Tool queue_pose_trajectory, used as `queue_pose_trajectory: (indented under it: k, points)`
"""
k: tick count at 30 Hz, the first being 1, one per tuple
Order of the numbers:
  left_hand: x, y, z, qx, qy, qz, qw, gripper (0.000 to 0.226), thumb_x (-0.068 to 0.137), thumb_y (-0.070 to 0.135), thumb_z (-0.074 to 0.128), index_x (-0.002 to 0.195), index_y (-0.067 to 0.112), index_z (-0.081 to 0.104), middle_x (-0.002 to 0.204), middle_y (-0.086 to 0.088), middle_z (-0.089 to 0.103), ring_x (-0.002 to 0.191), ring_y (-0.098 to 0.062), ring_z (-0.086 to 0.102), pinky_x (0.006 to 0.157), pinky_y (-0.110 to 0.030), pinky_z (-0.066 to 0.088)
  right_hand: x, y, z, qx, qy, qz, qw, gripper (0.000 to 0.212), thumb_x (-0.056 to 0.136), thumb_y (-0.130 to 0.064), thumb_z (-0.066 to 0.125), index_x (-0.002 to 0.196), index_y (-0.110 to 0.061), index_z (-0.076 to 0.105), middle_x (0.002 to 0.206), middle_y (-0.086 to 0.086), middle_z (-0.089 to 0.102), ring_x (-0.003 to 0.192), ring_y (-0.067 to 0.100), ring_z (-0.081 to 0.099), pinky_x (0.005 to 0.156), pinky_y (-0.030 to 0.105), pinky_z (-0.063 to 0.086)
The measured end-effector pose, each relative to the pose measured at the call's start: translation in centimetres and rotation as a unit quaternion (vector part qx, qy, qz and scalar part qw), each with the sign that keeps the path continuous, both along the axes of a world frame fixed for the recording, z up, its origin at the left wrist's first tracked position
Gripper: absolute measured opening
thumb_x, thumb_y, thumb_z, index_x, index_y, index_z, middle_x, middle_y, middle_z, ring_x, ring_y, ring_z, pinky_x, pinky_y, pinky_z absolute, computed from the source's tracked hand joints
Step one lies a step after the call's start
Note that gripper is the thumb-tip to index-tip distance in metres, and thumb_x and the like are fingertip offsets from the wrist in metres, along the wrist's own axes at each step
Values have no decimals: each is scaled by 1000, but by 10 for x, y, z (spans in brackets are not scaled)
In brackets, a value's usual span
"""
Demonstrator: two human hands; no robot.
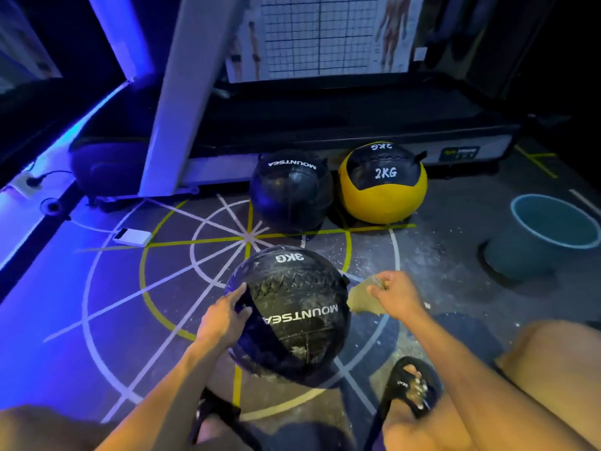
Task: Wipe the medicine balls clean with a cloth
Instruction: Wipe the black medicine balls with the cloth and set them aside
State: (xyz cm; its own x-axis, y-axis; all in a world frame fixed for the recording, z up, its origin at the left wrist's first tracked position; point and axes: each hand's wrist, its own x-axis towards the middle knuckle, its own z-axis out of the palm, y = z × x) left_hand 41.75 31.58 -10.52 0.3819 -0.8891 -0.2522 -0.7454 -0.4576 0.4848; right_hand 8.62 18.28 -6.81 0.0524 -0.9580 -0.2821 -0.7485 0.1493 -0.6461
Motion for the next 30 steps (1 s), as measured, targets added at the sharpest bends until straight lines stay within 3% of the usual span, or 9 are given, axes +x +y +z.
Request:
queue_pose_trajectory:
  k: [7, 11, 17, 21, 23, 25, 26, 28, 30]
  points:
    - [12, 1, -5, -45, 16, 44, 998, 55, 98, 34, 68, 150, 35, 48, 96, 3, 66, 78, -16, 59, 68, -32, 44, 7, 7, -34, 33, -129, -193, 972, 21, 98, -32, 61, 107, -12, 59, 103, 12, 68, 91, 28, 64, 77, 38, 52]
    - [18, -2, -13, -74, 22, 54, 996, 55, 92, 42, 74, 144, 36, 55, 126, 0, 71, 103, -24, 69, 81, -37, 54, 32, 21, -28, -50, -147, -183, 971, 15, 102, -26, 56, 101, -13, 49, 84, 4, 60, 75, 26, 60, 65, 38, 47]
    - [15, -1, -18, -103, 11, 53, 993, 54, 93, 37, 75, 143, 31, 57, 125, -1, 72, 101, -24, 69, 82, -38, 54, 65, 22, -14, -141, -146, -144, 969, 12, 105, -16, 49, 116, -15, 44, 86, -2, 57, 69, 23, 53, 56, 36, 39]
    - [13, -1, -15, -104, 6, 54, 993, 55, 94, 36, 73, 145, 29, 55, 124, 0, 72, 104, -22, 69, 83, -38, 56, 83, 18, -31, -133, -96, 40, 986, 49, 105, -12, 49, 152, -25, 40, 116, 2, 66, 79, 9, 61, 65, 26, 49]
    - [11, -3, -14, -102, -4, 56, 993, 55, 94, 36, 72, 146, 30, 54, 123, 0, 72, 103, -23, 69, 82, -38, 56, 86, 19, -43, -142, -34, 173, 974, 59, 105, -11, 49, 159, -26, 33, 148, 2, 56, 110, 11, 66, 90, 31, 57]
    - [10, -4, -13, -94, -4, 64, 994, 55, 95, 36, 72, 147, 31, 53, 121, -1, 73, 99, -23, 68, 80, -40, 58, 79, 23, -50, -141, 5, 192, 971, 60, 104, -10, 50, 160, -24, 32, 156, 2, 47, 130, 23, 57, 107, 37, 49]
    - [10, -4, -13, -91, -3, 68, 994, 56, 95, 37, 72, 147, 32, 53, 120, 0, 73, 95, -22, 67, 78, -41, 58, 74, 27, -51, -137, 8, 171, 976, 59, 103, -9, 51, 158, -23, 35, 147, 4, 56, 122, 23, 62, 101, 31, 50]
    - [9, -5, -13, -84, -1, 71, 994, 56, 95, 38, 71, 148, 34, 51, 116, 1, 73, 85, -18, 63, 73, -40, 58, 61, 33, -50, -121, 0, 127, 984, 53, 103, -10, 52, 153, -23, 44, 100, 0, 70, 79, 11, 64, 71, 15, 49]
    - [8, -5, -13, -82, 0, 71, 994, 56, 96, 40, 69, 149, 36, 49, 112, 2, 72, 78, -14, 60, 70, -39, 58, 54, 27, -46, -103, -34, 52, 993, 47, 104, -12, 49, 149, -24, 52, 85, -1, 69, 65, 10, 57, 61, 20, 45]
